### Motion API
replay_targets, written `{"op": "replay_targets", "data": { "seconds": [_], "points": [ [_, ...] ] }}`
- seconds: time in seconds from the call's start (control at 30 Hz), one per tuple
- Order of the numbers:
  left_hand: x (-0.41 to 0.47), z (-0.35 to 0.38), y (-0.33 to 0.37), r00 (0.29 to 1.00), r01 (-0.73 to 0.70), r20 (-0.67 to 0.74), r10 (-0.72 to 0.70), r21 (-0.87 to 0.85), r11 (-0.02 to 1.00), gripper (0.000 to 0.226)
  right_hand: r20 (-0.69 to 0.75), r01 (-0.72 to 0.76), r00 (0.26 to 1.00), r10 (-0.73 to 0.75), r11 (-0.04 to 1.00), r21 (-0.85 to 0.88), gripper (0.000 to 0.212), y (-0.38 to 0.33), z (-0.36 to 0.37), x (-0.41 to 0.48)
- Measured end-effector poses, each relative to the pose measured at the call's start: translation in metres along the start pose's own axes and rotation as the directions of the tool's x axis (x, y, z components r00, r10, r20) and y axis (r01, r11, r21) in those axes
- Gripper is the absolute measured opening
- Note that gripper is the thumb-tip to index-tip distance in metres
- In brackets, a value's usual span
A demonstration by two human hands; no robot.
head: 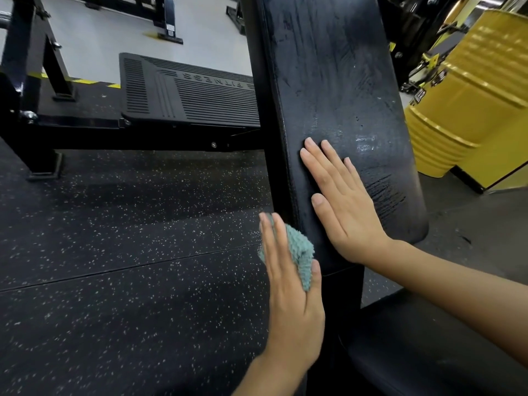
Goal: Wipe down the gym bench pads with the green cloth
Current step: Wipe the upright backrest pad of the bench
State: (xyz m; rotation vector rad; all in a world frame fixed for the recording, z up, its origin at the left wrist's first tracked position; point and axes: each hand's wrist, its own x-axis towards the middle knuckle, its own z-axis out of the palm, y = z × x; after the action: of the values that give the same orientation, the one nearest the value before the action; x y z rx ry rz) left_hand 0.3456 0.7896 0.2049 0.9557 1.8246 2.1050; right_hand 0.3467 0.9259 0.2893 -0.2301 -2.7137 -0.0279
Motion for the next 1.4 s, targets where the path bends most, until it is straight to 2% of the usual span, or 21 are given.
{"op": "replay_targets", "data": {
  "seconds": [0.2,0.3,0.4,0.57,0.77,0.97,1.17,1.4],
  "points": [
    [-0.032,0.005,-0.007,0.999,-0.016,0.042,0.014,0.042,0.999,0.069,0.000,-0.001,1.000,0.001,1.000,-0.004,0.055,-0.001,-0.001,-0.001],
    [-0.043,0.006,-0.010,0.997,0.025,0.067,-0.031,0.077,0.997,0.070,0.002,0.000,1.000,0.001,1.000,-0.008,0.054,-0.001,-0.001,0.000],
    [-0.038,0.007,-0.005,0.998,0.044,0.049,-0.045,0.030,0.999,0.068,0.001,0.000,1.000,0.000,1.000,-0.006,0.055,-0.001,-0.002,0.000],
    [-0.007,0.002,0.004,0.999,0.040,-0.028,-0.040,0.018,0.999,0.065,-0.007,0.005,1.000,-0.005,1.000,-0.001,0.055,0.000,-0.001,-0.001],
    [0.056,-0.007,0.011,0.999,-0.025,-0.045,0.026,0.026,0.999,0.061,-0.019,0.012,1.000,-0.012,1.000,0.002,0.055,0.002,0.001,-0.001],
    [0.130,-0.021,0.017,0.995,-0.098,-0.020,0.101,0.124,0.987,0.061,-0.022,0.017,1.000,-0.017,1.000,0.011,0.054,0.003,0.001,0.000],
    [0.077,-0.020,0.002,0.990,-0.132,0.059,0.127,0.104,0.986,0.063,-0.028,0.019,0.999,-0.018,1.000,0.017,0.054,0.003,0.002,-0.001],
    [0.024,-0.014,0.007,0.993,-0.096,0.078,0.086,0.127,0.987,0.061,0.001,0.026,1.000,-0.026,1.000,0.006,0.055,0.004,0.000,-0.001]
  ]
}}
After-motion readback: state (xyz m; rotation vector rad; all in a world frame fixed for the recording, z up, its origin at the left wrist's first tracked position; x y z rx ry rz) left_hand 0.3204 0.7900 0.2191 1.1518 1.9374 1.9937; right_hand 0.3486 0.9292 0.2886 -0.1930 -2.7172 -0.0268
